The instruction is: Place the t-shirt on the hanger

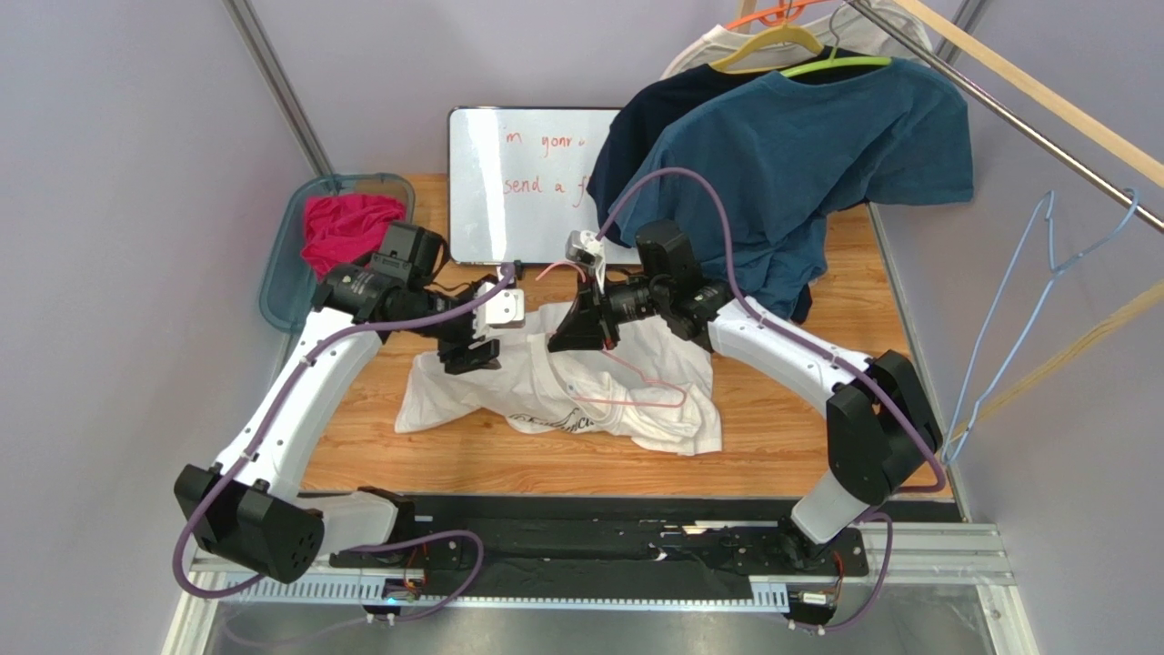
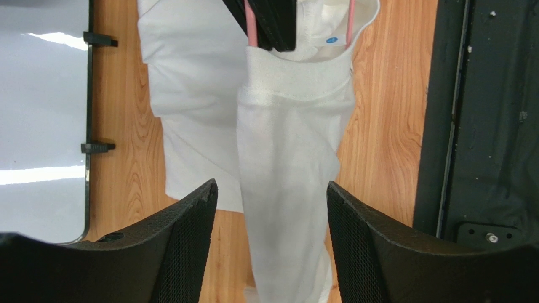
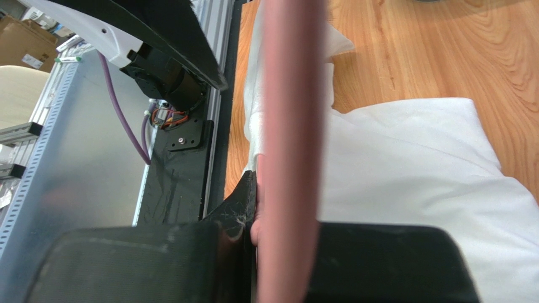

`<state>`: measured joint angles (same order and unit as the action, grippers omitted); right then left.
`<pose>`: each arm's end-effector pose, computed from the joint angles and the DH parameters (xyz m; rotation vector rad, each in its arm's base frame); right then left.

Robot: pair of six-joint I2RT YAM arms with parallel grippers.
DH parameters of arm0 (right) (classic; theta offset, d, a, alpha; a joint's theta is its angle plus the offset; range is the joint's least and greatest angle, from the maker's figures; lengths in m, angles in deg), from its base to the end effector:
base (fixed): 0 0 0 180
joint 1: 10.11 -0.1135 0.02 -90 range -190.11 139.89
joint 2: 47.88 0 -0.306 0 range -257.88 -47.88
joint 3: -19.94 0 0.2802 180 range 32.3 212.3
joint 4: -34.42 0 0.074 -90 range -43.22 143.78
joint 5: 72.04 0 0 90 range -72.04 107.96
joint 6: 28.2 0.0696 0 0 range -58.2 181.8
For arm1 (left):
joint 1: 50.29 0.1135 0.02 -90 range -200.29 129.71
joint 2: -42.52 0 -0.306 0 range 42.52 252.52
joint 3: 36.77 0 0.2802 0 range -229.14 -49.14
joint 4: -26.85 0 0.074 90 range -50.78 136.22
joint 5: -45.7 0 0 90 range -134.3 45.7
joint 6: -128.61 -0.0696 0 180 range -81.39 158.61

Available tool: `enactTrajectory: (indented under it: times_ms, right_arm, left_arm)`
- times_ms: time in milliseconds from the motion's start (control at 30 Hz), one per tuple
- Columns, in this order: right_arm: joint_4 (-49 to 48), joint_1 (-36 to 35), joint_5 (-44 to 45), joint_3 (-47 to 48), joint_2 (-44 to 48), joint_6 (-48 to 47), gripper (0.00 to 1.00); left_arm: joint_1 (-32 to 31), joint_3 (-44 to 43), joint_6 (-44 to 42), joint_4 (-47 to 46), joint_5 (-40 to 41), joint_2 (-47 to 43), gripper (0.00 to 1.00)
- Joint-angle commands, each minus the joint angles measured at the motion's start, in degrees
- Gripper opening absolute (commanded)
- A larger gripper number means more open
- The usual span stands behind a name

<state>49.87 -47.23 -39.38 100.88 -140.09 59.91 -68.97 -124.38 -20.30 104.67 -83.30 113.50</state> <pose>0.2886 0.2919 0.3144 -1.2822 1.6337 1.3927 0.2233 -0.1217 0.3707 1.6643 1.7239 -0.5827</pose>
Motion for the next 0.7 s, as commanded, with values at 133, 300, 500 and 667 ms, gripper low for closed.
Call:
enactTrajectory:
  times_ms: [133,300,500,667]
  right_arm:
    - [-0.3,-3.0,-3.4,4.6,-1.0,-0.1,0.0]
    - [0.8,-3.0,-2.6,4.9,-0.7,0.1,0.01]
    - [7.1,3.0,-1.0,5.1,3.6,5.2,0.49]
    - [12.4,9.9,4.4,2.8,7.8,8.2,0.69]
  left_arm:
    - [-6.9,5.5,1.1,-11.2,-0.1,1.4,0.5]
    - [-8.0,5.9,4.0,-12.3,-3.3,1.0,0.04]
    - [-8.0,8.7,5.6,-14.2,-2.8,-2.3,0.0]
    - [-8.5,11.9,3.2,-14.5,-4.9,-5.1,0.0]
